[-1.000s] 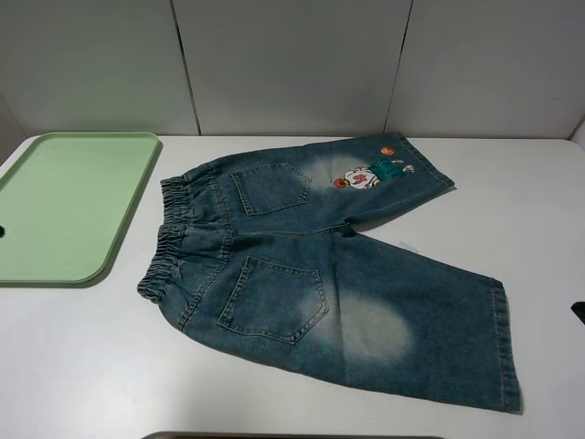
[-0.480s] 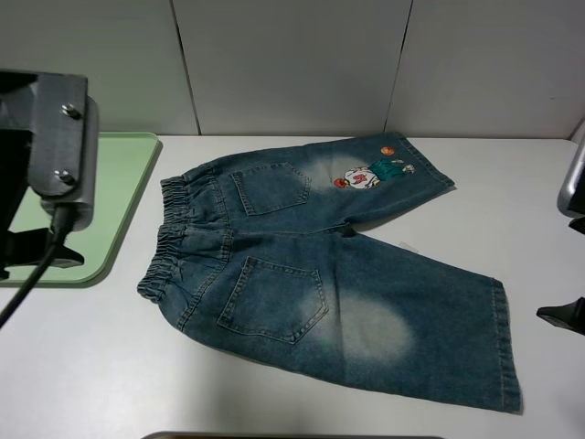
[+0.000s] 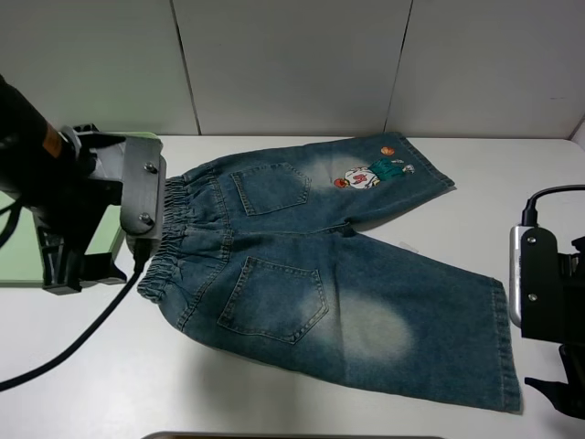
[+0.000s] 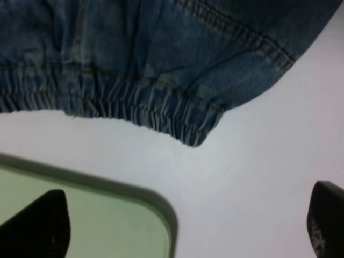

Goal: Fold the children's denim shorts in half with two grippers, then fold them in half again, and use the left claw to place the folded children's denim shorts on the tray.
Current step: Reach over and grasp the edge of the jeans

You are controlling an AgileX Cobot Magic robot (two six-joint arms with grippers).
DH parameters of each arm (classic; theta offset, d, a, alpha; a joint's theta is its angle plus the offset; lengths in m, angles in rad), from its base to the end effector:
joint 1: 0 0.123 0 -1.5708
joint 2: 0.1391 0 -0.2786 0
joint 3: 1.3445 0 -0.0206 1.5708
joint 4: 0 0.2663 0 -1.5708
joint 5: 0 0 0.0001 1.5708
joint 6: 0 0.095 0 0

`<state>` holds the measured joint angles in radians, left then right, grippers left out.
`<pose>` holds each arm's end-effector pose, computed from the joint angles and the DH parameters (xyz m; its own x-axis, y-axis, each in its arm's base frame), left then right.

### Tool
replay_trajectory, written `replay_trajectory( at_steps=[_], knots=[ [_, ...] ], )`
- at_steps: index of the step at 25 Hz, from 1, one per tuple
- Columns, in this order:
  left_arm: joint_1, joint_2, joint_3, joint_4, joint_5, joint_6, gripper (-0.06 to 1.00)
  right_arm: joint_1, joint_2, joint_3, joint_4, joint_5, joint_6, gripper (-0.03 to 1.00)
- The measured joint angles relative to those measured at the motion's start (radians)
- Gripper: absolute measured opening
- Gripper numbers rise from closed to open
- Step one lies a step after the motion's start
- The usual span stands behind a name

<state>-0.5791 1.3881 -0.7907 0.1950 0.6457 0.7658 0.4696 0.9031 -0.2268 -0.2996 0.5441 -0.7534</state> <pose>0.2312 -0.1380 0.2032 -0.0596 0.9847 -0.1638 0.9120 0.1204 0.3921 0.1258 0.0476 0.1485 -0.0962 -0.9883 -0.1181 -0.8835 0.1394 -0.4472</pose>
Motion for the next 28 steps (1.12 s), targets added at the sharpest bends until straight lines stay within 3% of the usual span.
replay_trajectory(
  at_steps=[8, 15, 28],
  knots=[
    [0.000, 0.101, 0.108, 0.003, -0.261, 0.000, 0.87, 0.000, -0.017, 0.032, -0.011, -0.056, -0.006, 0.66],
    [0.000, 0.180, 0.111, 0.004, -0.353, 0.001, 0.87, 0.000, 0.078, 0.039, -0.028, -0.078, -0.006, 0.66],
    [0.000, 0.189, 0.111, -0.018, -0.439, -0.007, 0.87, 0.000, 0.375, 0.039, -0.048, -0.301, -0.006, 0.64]
  ],
)
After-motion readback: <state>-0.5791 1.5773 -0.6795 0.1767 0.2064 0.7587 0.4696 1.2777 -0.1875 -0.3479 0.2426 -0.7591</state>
